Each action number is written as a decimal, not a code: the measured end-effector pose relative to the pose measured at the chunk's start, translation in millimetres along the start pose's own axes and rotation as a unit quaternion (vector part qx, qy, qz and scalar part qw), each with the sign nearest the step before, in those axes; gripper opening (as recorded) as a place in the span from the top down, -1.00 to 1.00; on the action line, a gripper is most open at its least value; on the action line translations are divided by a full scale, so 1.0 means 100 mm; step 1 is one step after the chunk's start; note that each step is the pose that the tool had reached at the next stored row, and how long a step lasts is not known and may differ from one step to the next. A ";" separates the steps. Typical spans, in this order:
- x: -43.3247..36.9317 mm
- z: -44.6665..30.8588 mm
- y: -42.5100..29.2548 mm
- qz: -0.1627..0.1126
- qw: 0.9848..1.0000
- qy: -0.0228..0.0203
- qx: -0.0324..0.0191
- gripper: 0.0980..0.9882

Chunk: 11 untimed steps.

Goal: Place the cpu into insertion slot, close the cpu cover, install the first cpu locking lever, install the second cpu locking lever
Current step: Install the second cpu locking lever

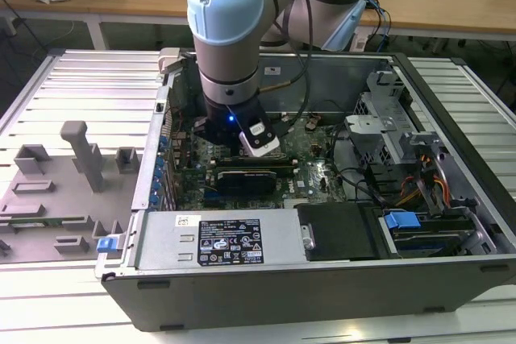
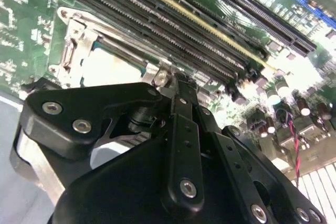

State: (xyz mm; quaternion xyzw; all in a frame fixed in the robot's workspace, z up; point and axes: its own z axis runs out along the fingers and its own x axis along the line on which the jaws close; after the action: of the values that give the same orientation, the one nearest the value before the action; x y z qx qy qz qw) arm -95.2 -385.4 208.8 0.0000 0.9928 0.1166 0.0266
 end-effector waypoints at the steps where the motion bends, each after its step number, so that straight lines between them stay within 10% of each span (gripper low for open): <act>1: -0.005 -0.063 0.015 0.000 1.000 0.000 0.001 0.98; 7: -0.055 -0.222 0.053 0.000 1.000 0.000 0.012 0.98; 11: -0.325 -0.204 0.067 0.001 1.000 0.001 0.019 0.98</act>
State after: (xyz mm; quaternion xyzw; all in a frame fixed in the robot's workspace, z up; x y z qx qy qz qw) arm -63.8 -383.8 231.9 0.0019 0.9949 0.0979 0.0255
